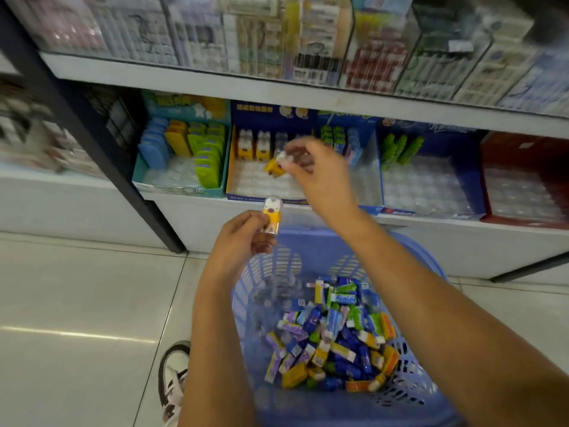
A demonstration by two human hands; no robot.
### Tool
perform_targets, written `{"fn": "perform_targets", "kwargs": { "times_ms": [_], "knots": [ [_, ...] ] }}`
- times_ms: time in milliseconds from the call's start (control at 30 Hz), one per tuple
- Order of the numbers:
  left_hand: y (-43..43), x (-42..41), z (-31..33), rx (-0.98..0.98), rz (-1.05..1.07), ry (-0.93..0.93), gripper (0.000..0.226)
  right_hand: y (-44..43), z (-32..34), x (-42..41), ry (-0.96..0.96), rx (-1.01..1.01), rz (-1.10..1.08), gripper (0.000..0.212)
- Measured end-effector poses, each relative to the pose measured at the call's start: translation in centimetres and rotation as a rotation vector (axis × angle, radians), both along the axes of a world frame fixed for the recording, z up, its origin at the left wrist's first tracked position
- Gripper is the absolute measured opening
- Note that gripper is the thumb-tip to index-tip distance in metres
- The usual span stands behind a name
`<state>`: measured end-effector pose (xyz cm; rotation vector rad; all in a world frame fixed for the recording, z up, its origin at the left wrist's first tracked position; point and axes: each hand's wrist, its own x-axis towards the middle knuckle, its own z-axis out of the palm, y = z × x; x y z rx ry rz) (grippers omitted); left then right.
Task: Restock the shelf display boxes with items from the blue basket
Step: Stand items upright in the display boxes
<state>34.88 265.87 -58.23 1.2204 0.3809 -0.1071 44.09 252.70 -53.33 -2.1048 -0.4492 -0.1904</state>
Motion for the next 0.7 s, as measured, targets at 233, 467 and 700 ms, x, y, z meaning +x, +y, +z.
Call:
{"fn": "perform_targets", "kwargs": {
  "times_ms": [233, 467, 700],
  "knots": [
    [3.5, -0.8, 0.8, 0.102, 0.150, -0.045, 0.015, 6.4, -0.8, 7.0, -0.003, -0.335, 0.062, 0.020],
    [4.1, -1.0, 0.2, 0.115, 0.198, -0.076, 0.010, 8.4, -0.8, 8.5, -0.013, -0.605, 0.192, 0.024],
    [2.9, -0.2, 0.5, 0.149, 0.210, -0.117, 0.010, 8.1, -1.7, 8.3, -0.050, -0.608, 0.171, 0.023]
  ]
}}
